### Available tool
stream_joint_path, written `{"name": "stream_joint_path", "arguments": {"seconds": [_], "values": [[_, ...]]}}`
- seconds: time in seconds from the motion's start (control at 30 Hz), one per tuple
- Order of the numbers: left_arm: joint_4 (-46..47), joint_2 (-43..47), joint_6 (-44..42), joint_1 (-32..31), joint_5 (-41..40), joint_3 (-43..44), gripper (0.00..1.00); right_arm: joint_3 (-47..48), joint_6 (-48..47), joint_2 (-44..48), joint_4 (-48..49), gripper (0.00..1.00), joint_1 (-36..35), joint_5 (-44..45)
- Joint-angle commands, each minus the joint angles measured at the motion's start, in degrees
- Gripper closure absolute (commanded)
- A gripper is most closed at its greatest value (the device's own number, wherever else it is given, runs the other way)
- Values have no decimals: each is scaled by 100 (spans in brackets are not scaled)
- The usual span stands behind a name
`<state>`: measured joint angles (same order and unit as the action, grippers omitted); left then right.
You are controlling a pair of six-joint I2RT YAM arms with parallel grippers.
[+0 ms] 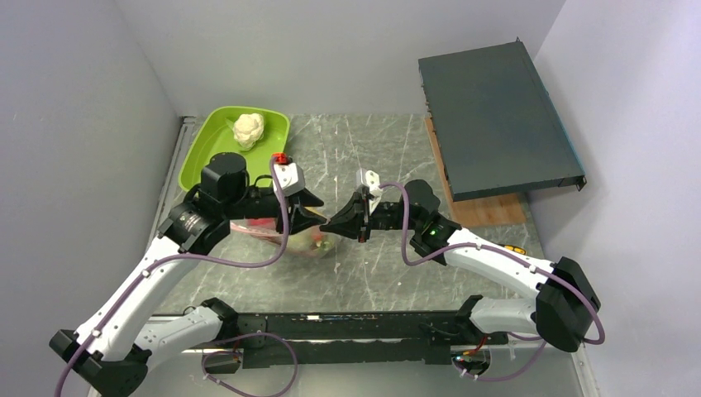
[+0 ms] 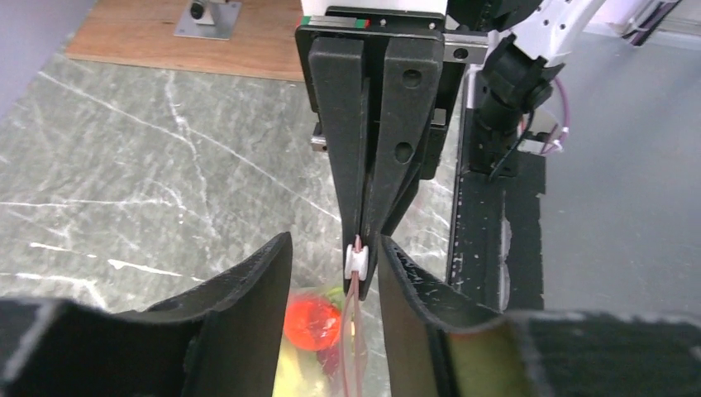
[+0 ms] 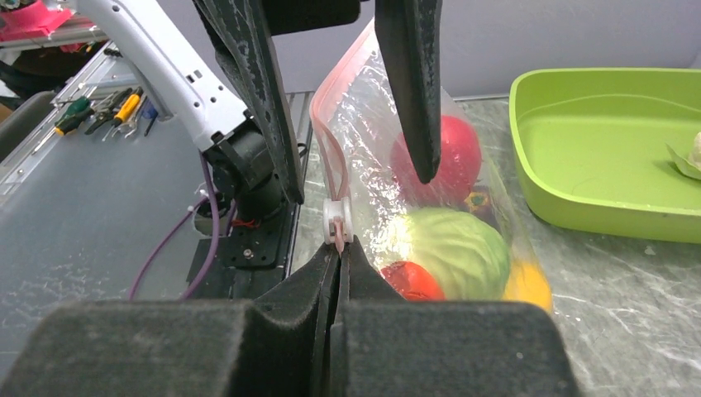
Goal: Place the food in the zip-top bag and seal the zipper
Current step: Unzip the zipper food storage bag at the center of the board.
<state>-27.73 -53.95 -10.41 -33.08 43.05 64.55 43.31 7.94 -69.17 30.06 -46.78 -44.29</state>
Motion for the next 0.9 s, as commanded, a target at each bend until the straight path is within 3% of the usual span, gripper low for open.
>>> {"name": "stream_joint_path", "arguments": {"seconds": [0.0, 0.1, 0.27, 0.57, 0.77, 0.87], "values": [[-47, -124, -105, -32, 630, 266, 58, 158, -91, 74, 385, 100, 24, -103], [-118, -167, -156, -41, 795, 259, 63, 148, -94, 79, 389, 100, 29, -76], [-443, -220, -390, -92, 832, 289, 62, 125, -51, 100, 436, 100, 32, -53], [-614, -331, -446, -127, 694, 348, 82, 103, -58, 157, 429, 100, 29, -21], [-720, -403, -490, -178, 529, 374, 73, 82, -32, 196, 430, 100, 26, 39], [-703, -397, -496, -199, 508, 353, 74, 81, -21, 192, 438, 100, 35, 35]]}}
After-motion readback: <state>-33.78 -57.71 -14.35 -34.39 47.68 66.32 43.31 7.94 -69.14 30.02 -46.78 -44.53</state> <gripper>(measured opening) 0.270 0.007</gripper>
